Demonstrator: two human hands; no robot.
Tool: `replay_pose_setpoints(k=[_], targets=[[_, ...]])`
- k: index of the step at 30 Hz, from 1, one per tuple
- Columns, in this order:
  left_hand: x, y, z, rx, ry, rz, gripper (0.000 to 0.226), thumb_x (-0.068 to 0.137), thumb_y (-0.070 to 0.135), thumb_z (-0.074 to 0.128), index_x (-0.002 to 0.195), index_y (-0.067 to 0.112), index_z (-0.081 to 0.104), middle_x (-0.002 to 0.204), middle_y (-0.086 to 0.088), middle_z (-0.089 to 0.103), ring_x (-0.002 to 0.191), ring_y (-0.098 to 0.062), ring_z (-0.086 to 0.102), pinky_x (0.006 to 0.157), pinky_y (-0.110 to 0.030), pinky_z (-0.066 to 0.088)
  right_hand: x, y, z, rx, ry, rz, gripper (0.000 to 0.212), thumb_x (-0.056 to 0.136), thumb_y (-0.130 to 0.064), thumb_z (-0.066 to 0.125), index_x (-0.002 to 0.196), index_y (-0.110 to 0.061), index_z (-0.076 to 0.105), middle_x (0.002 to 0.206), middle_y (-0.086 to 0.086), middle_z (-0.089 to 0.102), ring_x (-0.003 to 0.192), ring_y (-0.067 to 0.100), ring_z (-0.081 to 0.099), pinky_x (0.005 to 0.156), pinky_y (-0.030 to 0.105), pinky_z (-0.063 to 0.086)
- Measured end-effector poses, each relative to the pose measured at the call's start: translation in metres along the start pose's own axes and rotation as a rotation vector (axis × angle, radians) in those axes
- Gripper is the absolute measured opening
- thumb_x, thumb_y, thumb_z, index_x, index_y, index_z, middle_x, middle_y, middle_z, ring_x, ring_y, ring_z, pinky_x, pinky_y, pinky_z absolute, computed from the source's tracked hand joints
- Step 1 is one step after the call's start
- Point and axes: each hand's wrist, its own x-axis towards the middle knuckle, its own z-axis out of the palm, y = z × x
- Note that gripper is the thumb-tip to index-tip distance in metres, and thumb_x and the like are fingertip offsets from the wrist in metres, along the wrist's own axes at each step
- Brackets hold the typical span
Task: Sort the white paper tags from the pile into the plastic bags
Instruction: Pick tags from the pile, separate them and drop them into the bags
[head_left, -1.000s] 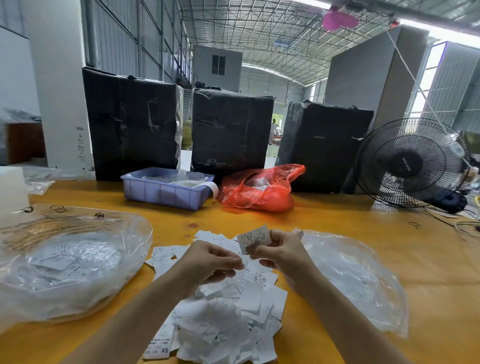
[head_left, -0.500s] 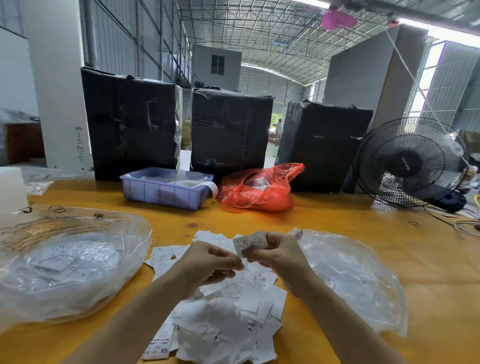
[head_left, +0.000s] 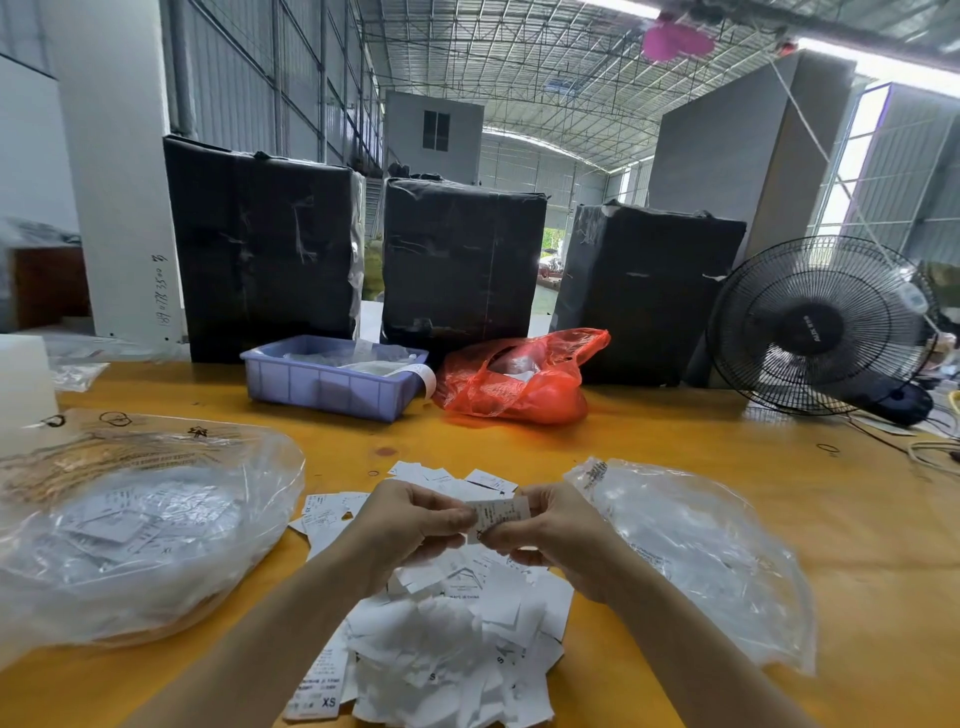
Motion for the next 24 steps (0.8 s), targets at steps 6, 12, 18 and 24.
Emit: replay_pose_setpoints(k=[6, 12, 18, 24], targets=[[0.001, -0.002, 0.003, 0.039, -0.006, 0.021, 0.003, 0.073, 0.000, 0.076, 0.074, 0.002, 0.074, 0.059, -0.008, 0.068, 0.048, -0.007, 0.062, 0.047, -0.015, 0.047, 0.000, 0.000, -0.001, -0.034, -0.036, 0.018, 0.018, 0.067, 0.007, 0.077, 0.073, -0.004, 0.065, 0.062, 0.008, 0.059, 0.051, 0.011, 0.055, 0.053, 0.022, 0.043], [0.002, -0.004, 0.004, 0.018, 0.021, 0.048, 0.006, 0.071, 0.000, 0.077, 0.073, 0.002, 0.071, 0.056, -0.006, 0.067, 0.048, -0.007, 0.062, 0.047, -0.015, 0.047, 0.001, 0.000, 0.000, -0.030, 0.015, -0.041, 0.013, 0.080, -0.002, 0.072, 0.090, 0.002, 0.066, 0.069, 0.009, 0.064, 0.053, 0.008, 0.059, 0.055, 0.020, 0.046], [0.004, -0.007, 0.004, -0.012, 0.058, 0.067, 0.007, 0.070, 0.000, 0.078, 0.071, 0.004, 0.072, 0.062, -0.007, 0.070, 0.054, -0.010, 0.066, 0.050, -0.017, 0.049, 0.002, 0.001, 0.003, -0.116, -0.001, -0.074, 0.014, 0.092, -0.003, 0.057, 0.101, 0.002, 0.066, 0.073, 0.004, 0.061, 0.054, 0.004, 0.053, 0.057, 0.016, 0.048], [0.005, -0.012, 0.008, -0.020, 0.085, 0.091, 0.006, 0.070, 0.005, 0.079, 0.068, 0.008, 0.074, 0.068, -0.010, 0.072, 0.064, -0.018, 0.069, 0.065, -0.031, 0.055, -0.001, 0.001, 0.004, -0.054, 0.090, -0.111, 0.031, 0.078, 0.000, 0.073, 0.105, 0.002, 0.059, 0.074, 0.021, 0.067, 0.057, 0.018, 0.064, 0.060, 0.028, 0.056]])
